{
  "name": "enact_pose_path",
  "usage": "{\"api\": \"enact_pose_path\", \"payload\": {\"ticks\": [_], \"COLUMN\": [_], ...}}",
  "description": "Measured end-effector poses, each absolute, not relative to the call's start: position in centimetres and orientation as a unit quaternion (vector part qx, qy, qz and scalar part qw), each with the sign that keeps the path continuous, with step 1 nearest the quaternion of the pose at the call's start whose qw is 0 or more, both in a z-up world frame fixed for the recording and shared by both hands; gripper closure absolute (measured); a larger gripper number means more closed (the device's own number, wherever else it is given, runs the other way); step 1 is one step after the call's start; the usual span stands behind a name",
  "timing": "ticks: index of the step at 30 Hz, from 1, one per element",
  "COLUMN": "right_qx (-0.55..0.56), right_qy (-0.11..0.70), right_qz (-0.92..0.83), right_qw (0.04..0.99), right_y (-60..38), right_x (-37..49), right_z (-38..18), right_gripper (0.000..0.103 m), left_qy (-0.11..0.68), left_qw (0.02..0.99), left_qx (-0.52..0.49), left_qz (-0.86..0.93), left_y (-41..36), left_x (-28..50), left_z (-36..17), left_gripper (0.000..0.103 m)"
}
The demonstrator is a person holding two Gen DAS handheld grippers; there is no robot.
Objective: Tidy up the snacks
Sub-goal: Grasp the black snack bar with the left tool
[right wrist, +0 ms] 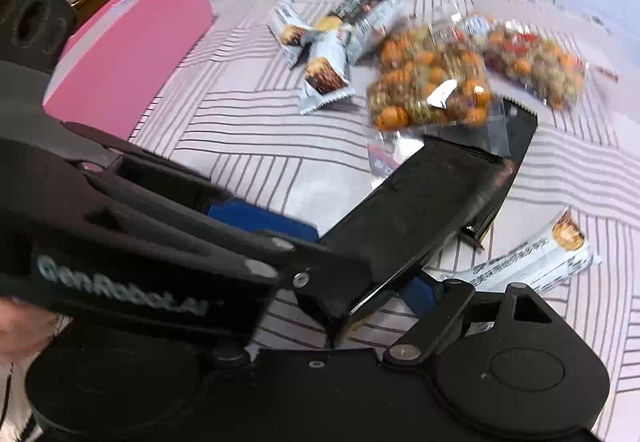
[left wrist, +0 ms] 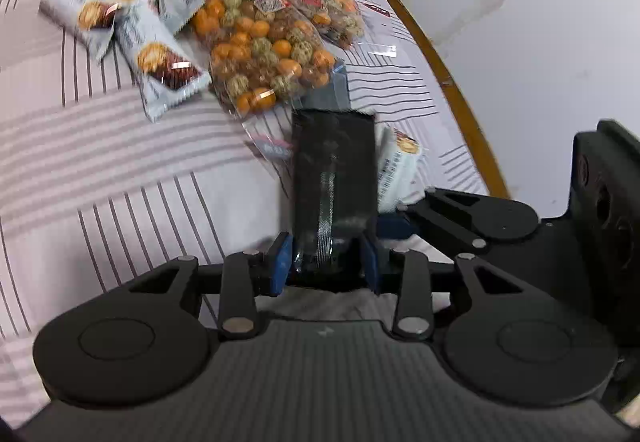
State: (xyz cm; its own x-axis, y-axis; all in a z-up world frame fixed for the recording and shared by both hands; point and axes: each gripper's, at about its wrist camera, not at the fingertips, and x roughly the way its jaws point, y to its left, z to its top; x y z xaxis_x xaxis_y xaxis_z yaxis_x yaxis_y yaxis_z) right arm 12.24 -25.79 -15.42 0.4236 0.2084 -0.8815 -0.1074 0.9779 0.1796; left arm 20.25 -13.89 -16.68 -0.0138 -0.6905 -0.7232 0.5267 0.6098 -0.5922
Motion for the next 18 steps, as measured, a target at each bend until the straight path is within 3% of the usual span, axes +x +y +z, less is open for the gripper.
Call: {"api": "enact_pose_path", "payload": {"ticks": [18], "right_qx": [0.027], "right_qy": [0.536], "right_qz": [0.036], "right_qw": [0.843], "right_y": [-26.1], "right_x": [13.0], "right_z": [-16.9], "right_gripper": [0.039], "left_qy": [0.542], "left_qw": [0.745], "left_qx": [-0.074], "left_qz": [-0.383], "left_y": [-14.4], "left_x": [19.9], "left_z": [-18.4], "left_gripper": [0.068]}}
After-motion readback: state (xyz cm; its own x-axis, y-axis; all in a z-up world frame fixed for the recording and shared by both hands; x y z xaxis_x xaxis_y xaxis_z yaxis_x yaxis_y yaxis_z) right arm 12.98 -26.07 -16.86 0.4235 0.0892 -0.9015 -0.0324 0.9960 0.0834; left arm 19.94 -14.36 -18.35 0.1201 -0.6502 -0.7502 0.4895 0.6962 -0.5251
